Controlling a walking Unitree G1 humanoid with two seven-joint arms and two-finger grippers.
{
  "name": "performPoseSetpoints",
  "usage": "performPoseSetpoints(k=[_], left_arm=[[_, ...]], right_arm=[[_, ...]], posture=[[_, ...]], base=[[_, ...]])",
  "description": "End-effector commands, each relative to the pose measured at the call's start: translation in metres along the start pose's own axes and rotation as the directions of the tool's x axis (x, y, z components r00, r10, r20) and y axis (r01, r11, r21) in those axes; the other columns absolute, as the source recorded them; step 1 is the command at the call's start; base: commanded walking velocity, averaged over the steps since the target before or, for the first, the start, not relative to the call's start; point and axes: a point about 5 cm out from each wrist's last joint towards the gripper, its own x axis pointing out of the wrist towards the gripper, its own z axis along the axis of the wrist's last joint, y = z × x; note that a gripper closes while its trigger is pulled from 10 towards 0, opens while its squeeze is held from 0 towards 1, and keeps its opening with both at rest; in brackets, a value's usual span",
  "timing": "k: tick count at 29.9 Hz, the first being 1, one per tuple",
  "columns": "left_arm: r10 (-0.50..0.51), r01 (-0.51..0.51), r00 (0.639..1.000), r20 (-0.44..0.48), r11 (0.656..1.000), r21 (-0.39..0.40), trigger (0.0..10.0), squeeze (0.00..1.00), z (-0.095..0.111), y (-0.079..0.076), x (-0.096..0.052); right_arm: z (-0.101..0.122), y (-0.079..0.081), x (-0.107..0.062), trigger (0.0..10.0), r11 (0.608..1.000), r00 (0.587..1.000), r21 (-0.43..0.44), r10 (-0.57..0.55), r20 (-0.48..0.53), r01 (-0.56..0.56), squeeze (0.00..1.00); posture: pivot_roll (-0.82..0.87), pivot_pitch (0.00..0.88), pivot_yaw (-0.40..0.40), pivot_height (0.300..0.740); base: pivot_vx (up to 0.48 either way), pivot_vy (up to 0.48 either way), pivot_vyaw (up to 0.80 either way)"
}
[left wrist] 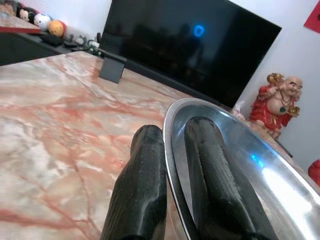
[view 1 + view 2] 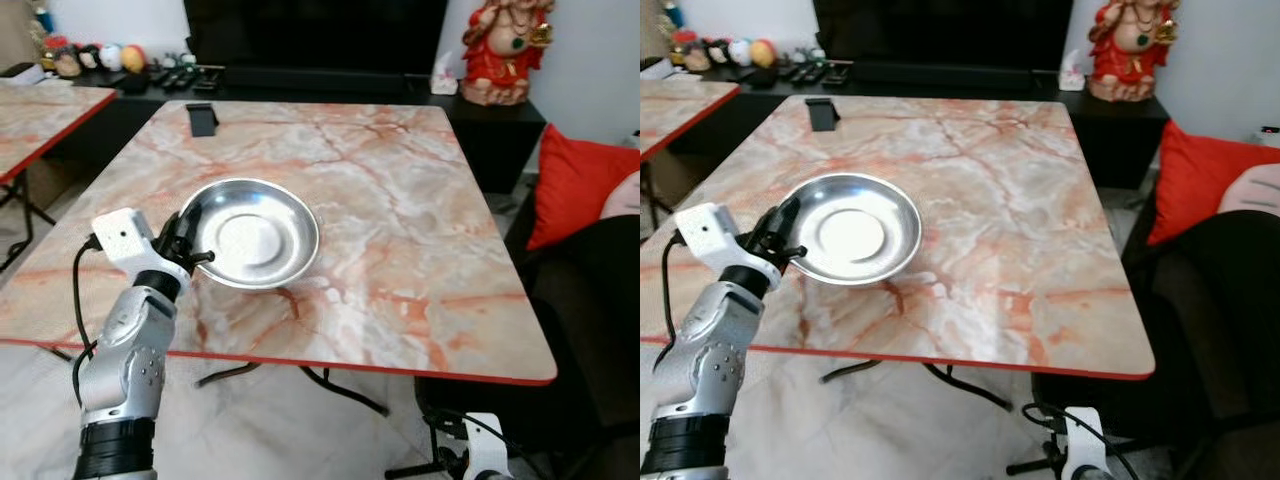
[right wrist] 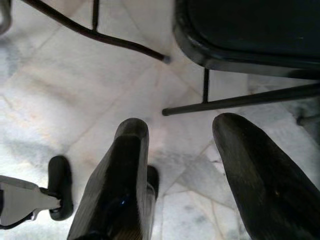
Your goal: Setting the table
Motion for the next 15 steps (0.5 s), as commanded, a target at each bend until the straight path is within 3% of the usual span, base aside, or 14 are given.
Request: performPoseSetpoints(k=[1,15], left_arm=[[-0.009,0.008,1.0,0.019,1.0,0.013,10.0,0.0,0.0042,-0.0027,0.0012],[-0.021,0.021,1.0,0.015,0.999,0.03,10.0,0.0,0.0039,-0.003,0.0019]], right_arm=[[-0.0025,-0.0028,-0.0009,10.0,1.0,1.0,-0.006,-0.007,-0.009,0.007,0.0],[-0.005,-0.0024,-0.0013,10.0,1.0,1.0,-0.011,-0.002,-0.014,0.002,0.0]], posture=[[-0.01,0.0,-0.01,0.707],[-0.01,0.0,-0.006,0.707]], base=[[0.0,0.0,0.0],[0.0,0.0,0.0]])
